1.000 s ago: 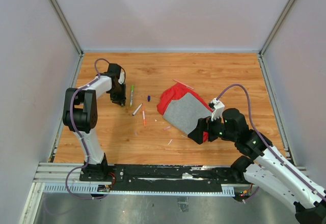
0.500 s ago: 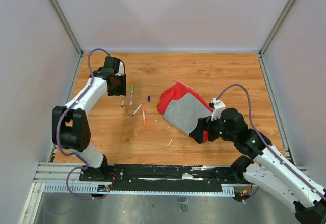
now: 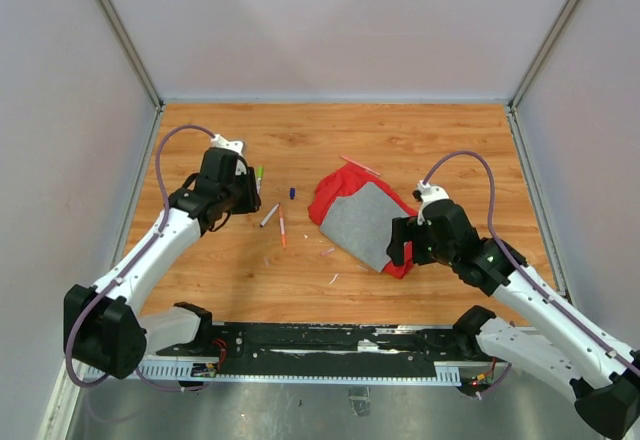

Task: Insert the pens into the pen caps
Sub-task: Pick up the pen from the center of the board.

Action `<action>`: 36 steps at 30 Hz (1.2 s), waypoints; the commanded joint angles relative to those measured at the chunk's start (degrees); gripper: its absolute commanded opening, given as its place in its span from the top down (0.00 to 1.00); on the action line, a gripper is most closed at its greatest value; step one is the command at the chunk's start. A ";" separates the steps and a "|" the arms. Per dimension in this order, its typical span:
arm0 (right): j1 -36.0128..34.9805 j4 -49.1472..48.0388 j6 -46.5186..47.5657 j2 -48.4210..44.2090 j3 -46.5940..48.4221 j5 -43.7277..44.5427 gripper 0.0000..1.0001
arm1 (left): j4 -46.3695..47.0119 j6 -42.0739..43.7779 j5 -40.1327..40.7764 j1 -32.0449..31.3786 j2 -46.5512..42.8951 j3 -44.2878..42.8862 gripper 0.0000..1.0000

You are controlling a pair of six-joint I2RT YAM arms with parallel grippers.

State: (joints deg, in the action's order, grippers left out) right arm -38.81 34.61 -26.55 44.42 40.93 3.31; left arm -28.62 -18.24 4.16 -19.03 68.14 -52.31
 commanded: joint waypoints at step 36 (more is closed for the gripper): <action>30.45 -6.10 -17.09 24.91 -2.95 11.56 0.34 | 4.08 6.90 -11.72 -0.31 -9.02 4.59 0.59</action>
State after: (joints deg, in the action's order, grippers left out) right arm -10.24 30.81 -43.59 67.26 37.34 15.11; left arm -25.78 -12.01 -6.57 -19.11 58.89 -48.18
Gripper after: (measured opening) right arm 0.687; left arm 0.408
